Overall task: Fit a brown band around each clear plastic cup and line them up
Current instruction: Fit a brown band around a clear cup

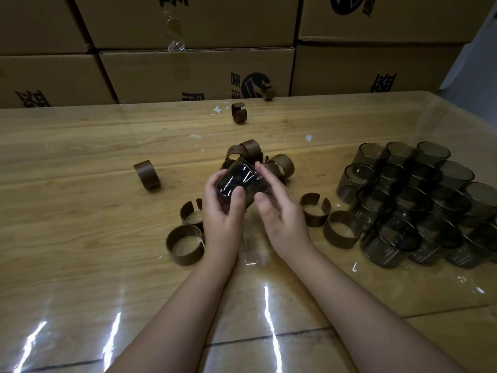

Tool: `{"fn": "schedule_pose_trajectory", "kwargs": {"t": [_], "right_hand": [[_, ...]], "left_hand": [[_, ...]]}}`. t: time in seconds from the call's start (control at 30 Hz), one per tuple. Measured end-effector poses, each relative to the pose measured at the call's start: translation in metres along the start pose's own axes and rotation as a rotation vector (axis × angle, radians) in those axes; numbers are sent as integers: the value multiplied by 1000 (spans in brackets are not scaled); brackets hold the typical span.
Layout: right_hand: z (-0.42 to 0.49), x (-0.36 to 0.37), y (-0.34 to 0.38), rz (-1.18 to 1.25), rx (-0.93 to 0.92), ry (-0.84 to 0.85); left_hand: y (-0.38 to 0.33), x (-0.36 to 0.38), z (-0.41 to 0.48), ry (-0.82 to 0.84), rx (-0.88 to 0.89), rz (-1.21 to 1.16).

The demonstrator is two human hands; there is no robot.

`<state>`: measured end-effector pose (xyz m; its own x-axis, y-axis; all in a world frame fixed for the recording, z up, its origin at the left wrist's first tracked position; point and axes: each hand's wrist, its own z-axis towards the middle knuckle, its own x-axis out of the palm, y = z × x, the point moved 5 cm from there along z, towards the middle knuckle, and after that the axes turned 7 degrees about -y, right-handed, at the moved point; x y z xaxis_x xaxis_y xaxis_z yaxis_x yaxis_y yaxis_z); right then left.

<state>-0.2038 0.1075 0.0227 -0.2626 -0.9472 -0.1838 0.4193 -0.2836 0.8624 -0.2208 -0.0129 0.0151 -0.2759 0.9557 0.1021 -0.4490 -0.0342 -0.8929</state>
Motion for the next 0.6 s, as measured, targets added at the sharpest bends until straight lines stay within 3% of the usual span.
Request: {"fn": "schedule_pose_trajectory", "kwargs": {"t": [0.4, 0.6], "right_hand": [[-5, 3, 6, -220, -156, -62], [-3, -1, 10, -242, -240, -115]], "left_hand": [[6, -5, 4, -112, 72, 168], [2, -2, 1, -66, 182, 262]]}}
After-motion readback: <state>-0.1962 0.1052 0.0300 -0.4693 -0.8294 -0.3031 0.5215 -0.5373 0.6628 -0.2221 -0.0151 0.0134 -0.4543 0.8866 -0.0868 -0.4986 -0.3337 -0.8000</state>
